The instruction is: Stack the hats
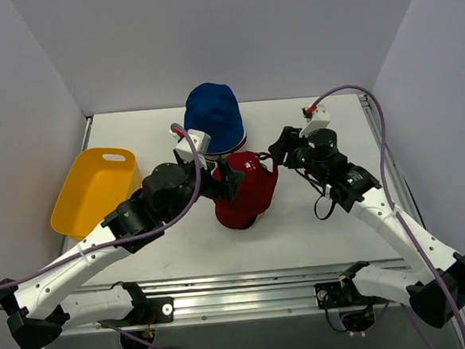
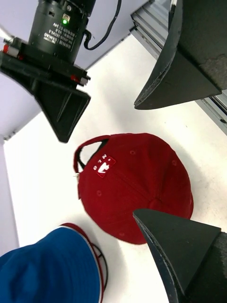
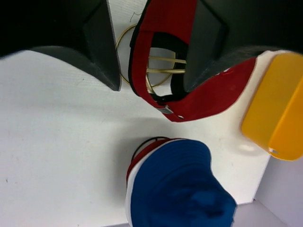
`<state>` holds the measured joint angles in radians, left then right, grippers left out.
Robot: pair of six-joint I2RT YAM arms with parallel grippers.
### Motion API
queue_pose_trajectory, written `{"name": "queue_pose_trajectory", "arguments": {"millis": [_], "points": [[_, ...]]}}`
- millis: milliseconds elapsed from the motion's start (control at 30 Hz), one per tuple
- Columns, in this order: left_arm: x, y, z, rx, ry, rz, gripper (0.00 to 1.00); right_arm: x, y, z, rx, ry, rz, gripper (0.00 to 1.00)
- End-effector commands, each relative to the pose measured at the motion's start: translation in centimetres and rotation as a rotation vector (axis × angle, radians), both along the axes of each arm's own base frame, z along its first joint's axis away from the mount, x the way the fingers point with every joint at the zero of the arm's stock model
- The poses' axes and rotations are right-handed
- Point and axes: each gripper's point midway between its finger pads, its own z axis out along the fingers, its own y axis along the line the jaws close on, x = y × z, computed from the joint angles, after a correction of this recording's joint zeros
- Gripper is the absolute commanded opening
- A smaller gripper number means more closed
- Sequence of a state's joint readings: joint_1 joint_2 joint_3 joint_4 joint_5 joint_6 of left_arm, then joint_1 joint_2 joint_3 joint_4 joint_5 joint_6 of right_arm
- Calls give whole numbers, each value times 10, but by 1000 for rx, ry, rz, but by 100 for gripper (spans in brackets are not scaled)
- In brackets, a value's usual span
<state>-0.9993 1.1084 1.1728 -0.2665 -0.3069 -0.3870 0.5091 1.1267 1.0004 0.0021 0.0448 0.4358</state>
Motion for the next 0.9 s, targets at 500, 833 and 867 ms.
{"name": "queue_pose_trajectory", "arguments": {"millis": [500, 833, 867], "points": [[-50, 82, 5, -138, -67, 17, 94, -89, -74, 48, 14, -142, -99, 100], [-60, 117, -14, -173, -61, 91, 94, -131, -73, 68, 71, -305, 43, 100], [-60, 117, -20, -169, -57, 93, 94, -132, -76, 76, 90, -328, 25, 100]]}}
